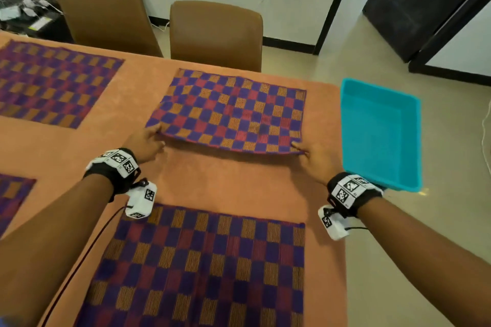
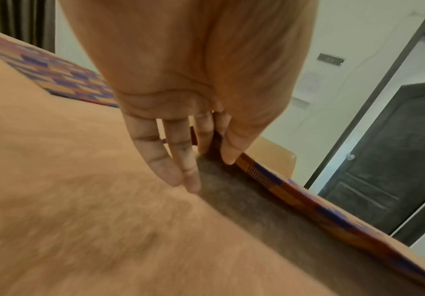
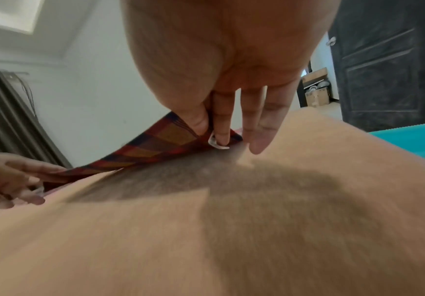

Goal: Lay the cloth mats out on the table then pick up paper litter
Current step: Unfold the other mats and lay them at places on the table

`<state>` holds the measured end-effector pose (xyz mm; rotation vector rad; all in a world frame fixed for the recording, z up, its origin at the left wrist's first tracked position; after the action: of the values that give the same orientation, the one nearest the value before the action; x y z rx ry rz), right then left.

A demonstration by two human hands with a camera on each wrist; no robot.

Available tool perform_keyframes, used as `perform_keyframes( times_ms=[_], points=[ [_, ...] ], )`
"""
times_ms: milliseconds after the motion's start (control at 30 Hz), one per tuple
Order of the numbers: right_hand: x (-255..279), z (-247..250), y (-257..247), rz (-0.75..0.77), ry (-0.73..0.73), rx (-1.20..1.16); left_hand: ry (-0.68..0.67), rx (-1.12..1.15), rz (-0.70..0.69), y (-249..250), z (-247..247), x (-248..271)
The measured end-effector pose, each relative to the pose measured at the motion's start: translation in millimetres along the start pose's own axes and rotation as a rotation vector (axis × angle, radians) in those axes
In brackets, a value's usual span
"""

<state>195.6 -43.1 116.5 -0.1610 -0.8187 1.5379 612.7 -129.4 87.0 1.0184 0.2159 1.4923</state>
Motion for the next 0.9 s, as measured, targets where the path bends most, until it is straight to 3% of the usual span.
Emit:
perform_keyframes(
  times_ms=[133,433,667,900],
  points=[
    [6.0,-21.2,3.9,-0.013,-0.039,0.075,0.018,0.113,0.054,-29.3,-13.7,-4.1],
    [6.6,-8.7,17.7,-0.168,0.035,0.129,0.147,0.510,0.170,-45.8,-7.0,-16.1],
    [13.4,-6.0,36.8,-0.292,0.104,0.157,0.073,0.454,0.124,-29.1,-16.5,-20.1],
    [16.1,-16.1,39.4,-0.260,0.060,0.184,0.074,0.406,0.113,-24.1,-13.9,-18.3]
  ],
)
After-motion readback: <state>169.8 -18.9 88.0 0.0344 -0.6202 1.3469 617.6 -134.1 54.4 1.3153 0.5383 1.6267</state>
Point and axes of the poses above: each hand's wrist, its own x-axis away from the middle knuckle, its own z-axis out of the back of the hand, y = z × x, the point moved 5 cm from there along -x, towards the middle knuckle, and after that the axes turned 11 degrees about -y, right-handed, at the moved point
